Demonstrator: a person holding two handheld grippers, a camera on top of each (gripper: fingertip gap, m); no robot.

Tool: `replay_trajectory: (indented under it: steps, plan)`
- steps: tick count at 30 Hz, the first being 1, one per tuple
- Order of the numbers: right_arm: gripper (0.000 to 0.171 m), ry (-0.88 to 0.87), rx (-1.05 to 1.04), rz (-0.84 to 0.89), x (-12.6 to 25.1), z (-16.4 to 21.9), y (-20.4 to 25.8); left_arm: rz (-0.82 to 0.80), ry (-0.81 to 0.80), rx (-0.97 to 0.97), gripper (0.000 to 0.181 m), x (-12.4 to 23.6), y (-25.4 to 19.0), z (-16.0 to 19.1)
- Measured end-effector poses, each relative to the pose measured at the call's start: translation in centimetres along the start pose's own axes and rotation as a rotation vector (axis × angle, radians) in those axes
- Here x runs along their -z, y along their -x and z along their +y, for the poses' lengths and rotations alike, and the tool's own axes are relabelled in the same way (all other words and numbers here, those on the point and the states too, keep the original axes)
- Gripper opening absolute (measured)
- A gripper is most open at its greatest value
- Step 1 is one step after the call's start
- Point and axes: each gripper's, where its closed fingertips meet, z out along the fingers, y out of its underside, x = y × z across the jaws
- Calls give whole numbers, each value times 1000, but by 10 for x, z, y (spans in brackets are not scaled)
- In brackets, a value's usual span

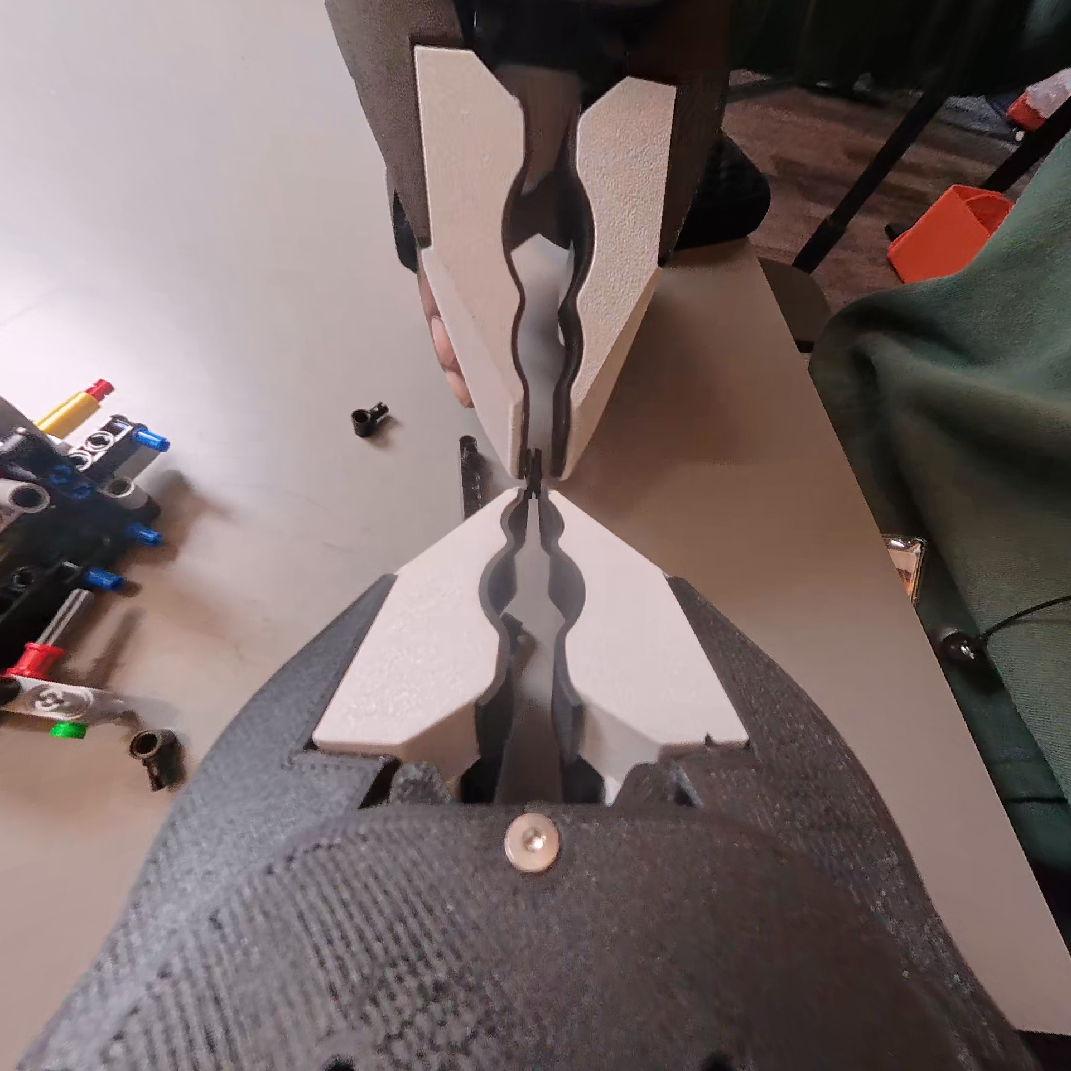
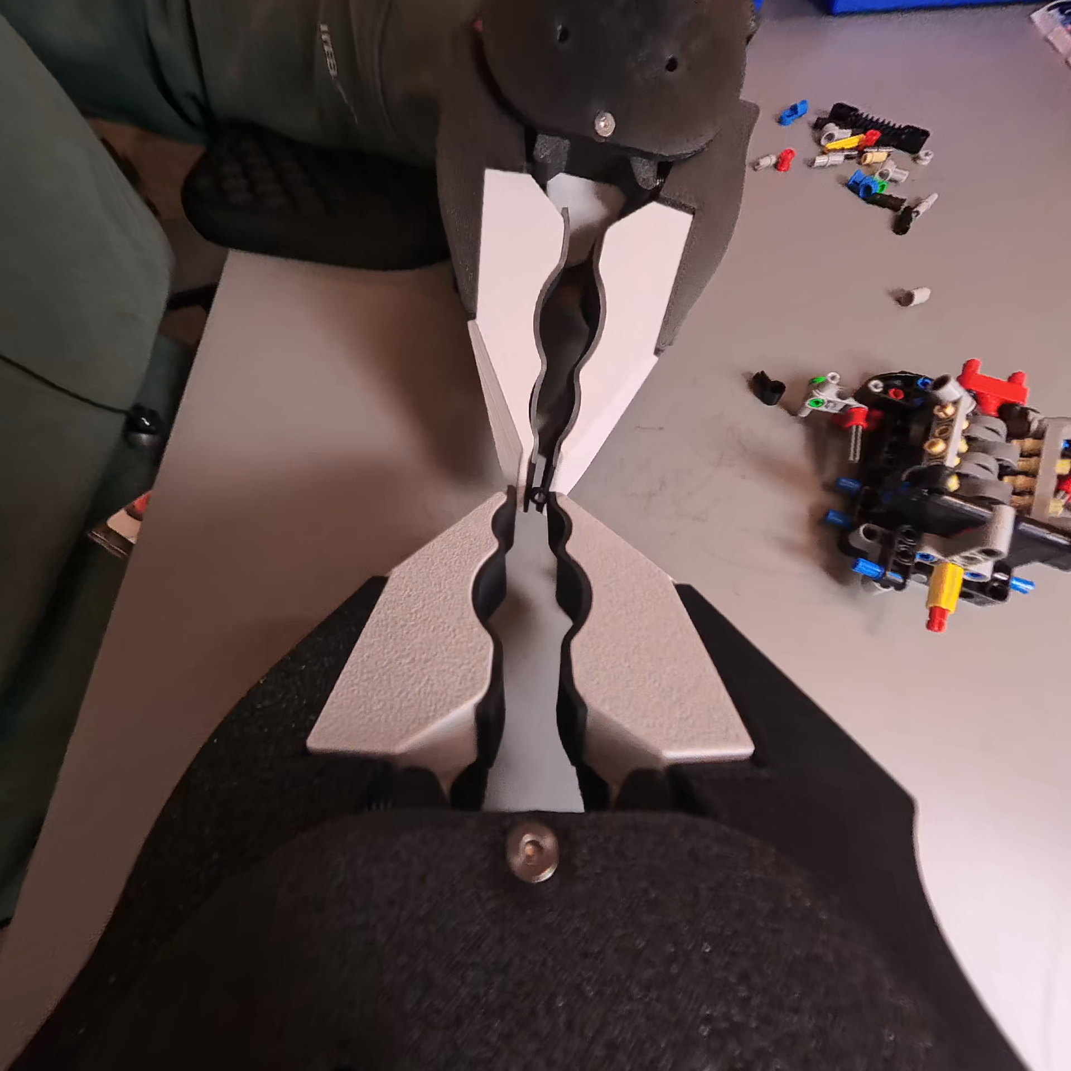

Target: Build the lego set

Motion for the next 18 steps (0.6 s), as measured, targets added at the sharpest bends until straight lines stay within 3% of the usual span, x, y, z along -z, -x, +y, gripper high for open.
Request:
replay_trajectory:
  steps: [9,14,18]
  plan:
    - [3,44,65,10,-1,2,0,5,-4,5,2,0,-1,1]
    - [3,-149,-57,33,12,-16,-12,-40,-143,-18,6,13,7,-19]
    - [3,-362,-226,39,26,-36,-23,-150,-249,-144,14,25,11,-38]
